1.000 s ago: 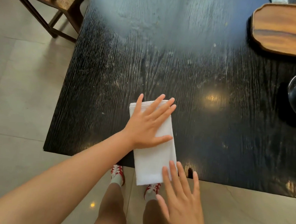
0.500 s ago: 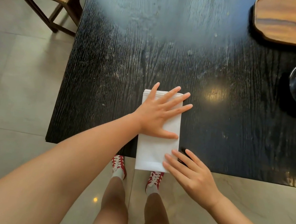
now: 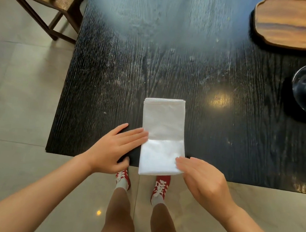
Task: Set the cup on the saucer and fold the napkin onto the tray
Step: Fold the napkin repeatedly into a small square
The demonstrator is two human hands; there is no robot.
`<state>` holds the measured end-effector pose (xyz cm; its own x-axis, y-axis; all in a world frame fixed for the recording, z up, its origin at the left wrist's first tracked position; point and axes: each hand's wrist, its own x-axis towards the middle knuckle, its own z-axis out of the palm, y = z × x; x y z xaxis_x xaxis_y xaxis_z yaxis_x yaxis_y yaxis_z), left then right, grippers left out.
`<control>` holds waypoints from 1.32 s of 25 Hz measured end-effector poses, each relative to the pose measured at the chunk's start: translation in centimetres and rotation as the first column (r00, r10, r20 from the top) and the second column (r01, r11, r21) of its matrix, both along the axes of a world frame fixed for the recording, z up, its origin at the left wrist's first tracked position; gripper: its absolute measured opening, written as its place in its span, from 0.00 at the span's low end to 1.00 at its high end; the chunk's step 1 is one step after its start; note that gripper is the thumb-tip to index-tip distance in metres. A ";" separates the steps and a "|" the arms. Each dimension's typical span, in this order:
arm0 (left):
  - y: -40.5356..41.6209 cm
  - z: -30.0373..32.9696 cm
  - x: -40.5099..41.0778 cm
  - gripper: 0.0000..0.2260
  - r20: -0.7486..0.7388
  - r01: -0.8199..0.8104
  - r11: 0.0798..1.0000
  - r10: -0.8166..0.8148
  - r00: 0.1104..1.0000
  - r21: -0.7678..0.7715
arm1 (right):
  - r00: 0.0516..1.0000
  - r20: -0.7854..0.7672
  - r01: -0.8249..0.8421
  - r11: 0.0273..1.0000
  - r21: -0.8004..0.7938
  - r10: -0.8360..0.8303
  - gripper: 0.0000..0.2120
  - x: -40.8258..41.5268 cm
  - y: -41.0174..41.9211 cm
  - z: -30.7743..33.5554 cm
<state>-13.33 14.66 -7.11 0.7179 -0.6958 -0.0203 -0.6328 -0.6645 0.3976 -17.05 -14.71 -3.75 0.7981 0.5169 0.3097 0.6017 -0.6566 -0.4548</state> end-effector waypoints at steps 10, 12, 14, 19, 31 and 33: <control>-5.3 -0.3 -1.2 0.11 -0.119 -0.614 0.677 0.627 0.770 -0.405 | 0.835 -0.496 0.423 0.856 0.298 -0.240 0.06 9.2 3.1 3.1; -6.1 -0.3 -1.1 0.10 -0.165 -0.676 0.589 0.687 0.708 -0.443 | 0.824 -0.496 0.446 0.854 0.267 -0.275 0.05 11.3 3.9 2.5; -6.9 -0.2 -0.9 0.09 -0.212 -0.732 0.510 0.735 0.644 -0.451 | 0.801 -0.516 0.469 0.853 0.228 -0.302 0.06 12.7 4.5 1.7; -8.5 0.1 -0.3 0.17 -0.341 -0.872 0.321 0.826 0.448 -0.369 | 0.791 -0.504 0.481 0.862 0.161 -0.347 0.03 14.3 4.3 0.2; -9.1 -1.2 4.7 0.28 0.114 -0.629 0.749 0.620 0.776 0.208 | 0.979 -0.032 0.175 0.902 -0.395 -0.204 0.24 12.3 5.5 -1.7; -9.0 -1.5 4.6 0.28 0.133 -0.628 0.752 0.614 0.778 0.201 | 0.977 -0.117 0.100 0.869 -0.485 -0.177 0.26 12.0 5.2 -2.7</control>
<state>-8.73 5.65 -8.60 0.9950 -0.0769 -0.0643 -0.0652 -0.9837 0.1678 -5.06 -9.55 -6.43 0.8895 0.4507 -0.0756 0.4372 -0.8874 -0.1462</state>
